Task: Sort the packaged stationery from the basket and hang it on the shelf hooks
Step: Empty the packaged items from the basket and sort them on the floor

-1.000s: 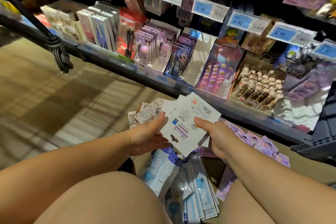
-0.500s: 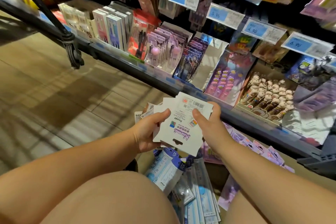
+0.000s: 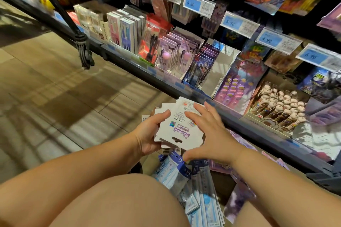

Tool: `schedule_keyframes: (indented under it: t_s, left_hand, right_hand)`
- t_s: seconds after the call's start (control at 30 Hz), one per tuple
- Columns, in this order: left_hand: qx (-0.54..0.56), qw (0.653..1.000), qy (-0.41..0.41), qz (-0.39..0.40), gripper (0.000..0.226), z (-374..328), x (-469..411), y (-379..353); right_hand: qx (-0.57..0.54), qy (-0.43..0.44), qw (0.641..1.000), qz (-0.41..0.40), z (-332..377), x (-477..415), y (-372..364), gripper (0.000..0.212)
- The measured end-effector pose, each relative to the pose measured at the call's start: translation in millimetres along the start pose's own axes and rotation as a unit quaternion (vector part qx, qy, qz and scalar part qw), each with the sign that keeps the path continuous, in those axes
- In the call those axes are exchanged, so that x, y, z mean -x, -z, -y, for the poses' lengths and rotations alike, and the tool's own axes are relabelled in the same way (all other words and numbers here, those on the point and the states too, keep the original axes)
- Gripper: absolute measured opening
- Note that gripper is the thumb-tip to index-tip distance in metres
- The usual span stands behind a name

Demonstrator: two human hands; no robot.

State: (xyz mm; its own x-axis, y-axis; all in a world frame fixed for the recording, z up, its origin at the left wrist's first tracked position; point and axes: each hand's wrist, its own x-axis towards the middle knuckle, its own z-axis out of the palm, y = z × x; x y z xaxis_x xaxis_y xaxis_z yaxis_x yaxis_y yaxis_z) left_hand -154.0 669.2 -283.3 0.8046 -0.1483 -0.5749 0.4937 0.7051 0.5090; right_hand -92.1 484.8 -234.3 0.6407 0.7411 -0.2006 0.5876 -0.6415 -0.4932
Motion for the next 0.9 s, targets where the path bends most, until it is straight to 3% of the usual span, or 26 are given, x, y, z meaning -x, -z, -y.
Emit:
schedule_keyframes:
  t_s: [0.07,0.17,0.3,0.4,0.5,0.53,0.6,0.73,0.8,0.9]
  left_hand:
    - [-0.012,1.0,0.0,-0.012,0.037,-1,1,2]
    - [-0.02,0.999,-0.003,-0.03,0.036,-1,1,3]
    - [-0.017,0.999,-0.001,-0.029,0.044,0,2,3]
    - [-0.012,1.0,-0.006,-0.023,0.055,1,1,4]
    - [-0.037,0.999,-0.017,-0.023,0.042,3,-1,6]
    - [-0.039,0.999,-0.014,-0.034,0.039,4,-2,8]
    - [-0.037,0.998,0.0,-0.051,0.041,5,-3,10]
    - [-0.024,0.998,0.012,-0.064,0.034,6,0,14]
    - [-0.023,0.997,0.012,-0.075,0.032,7,0,17]
    - [-0.017,0.996,0.008,-0.088,0.029,8,-1,23]
  right_hand:
    - [0.027,0.003,0.998,0.055,-1,0,5,0.132]
    - [0.061,0.013,0.996,0.068,-7,-1,8,0.117]
    - [0.042,0.026,0.998,0.029,-7,-1,9,0.087]
    - [0.016,0.035,0.999,-0.002,-7,-1,9,0.077]
    - [-0.001,0.059,0.997,-0.044,-8,-4,10,0.049]
    - [-0.019,0.068,0.996,-0.06,-9,-5,10,0.036]
    - [-0.075,0.068,0.99,-0.098,-8,-6,11,0.038]
    - [-0.218,-0.017,0.957,-0.189,-1,-6,19,0.015]
    - [-0.251,-0.042,0.943,-0.214,2,-5,23,0.028]
    - [-0.359,-0.098,0.899,-0.23,-12,-8,28,0.074]
